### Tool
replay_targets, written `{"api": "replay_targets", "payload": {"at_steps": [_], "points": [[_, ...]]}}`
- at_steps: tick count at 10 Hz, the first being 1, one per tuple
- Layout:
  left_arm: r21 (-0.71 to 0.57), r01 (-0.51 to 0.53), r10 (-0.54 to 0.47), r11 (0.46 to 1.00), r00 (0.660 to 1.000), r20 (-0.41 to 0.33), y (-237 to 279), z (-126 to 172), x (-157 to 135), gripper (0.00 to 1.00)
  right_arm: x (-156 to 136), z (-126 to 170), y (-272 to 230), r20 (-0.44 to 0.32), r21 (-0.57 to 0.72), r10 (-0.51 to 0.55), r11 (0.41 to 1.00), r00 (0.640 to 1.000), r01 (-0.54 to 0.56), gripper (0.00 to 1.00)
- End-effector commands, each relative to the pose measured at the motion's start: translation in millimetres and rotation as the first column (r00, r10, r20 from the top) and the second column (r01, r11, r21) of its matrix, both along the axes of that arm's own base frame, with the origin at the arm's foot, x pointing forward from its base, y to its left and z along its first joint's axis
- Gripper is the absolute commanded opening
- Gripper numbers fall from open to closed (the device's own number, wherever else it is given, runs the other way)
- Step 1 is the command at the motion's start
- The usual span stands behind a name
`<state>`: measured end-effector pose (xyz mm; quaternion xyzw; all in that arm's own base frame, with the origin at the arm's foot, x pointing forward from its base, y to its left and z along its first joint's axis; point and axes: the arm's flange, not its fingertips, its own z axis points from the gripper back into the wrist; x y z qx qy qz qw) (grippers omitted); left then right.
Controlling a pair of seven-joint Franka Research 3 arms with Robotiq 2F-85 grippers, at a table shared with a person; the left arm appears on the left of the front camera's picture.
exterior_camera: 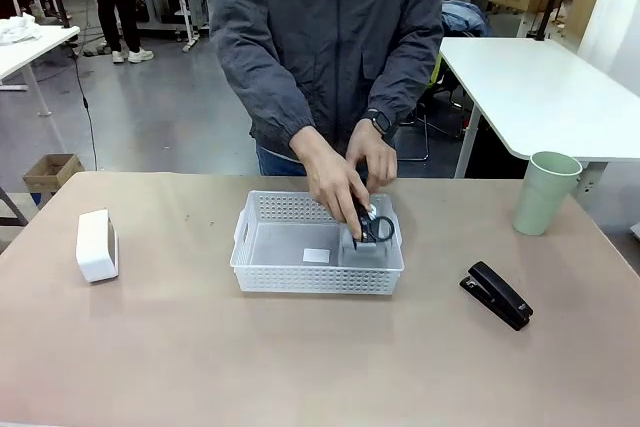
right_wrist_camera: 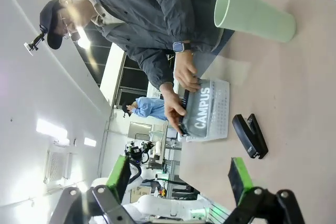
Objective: Efficiently arrange items inside the basket to fit them all.
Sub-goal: Pick up the Digital clock and place it inside the Organizing basket.
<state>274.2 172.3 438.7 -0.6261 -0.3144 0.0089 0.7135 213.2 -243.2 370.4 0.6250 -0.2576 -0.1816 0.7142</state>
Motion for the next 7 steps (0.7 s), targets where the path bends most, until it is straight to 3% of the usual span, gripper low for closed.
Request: {"api": "replay_targets", "payload": {"at_steps": [1, 7], "points": [[0.013, 0.012, -0.012, 1.000, 1.000, 0.021, 1.5, 0.7, -1.6, 1.00, 2.2, 1.3, -0.7, 0.029, -0.003, 0.000, 1.000, 1.000, 0.000, 1.00], [0.013, 0.012, -0.012, 1.000, 1.000, 0.021, 1.5, 0.7, -1.6, 1.00, 2.2, 1.3, -0.7, 0.029, -0.003, 0.000, 1.000, 1.000, 0.000, 1.00]]}}
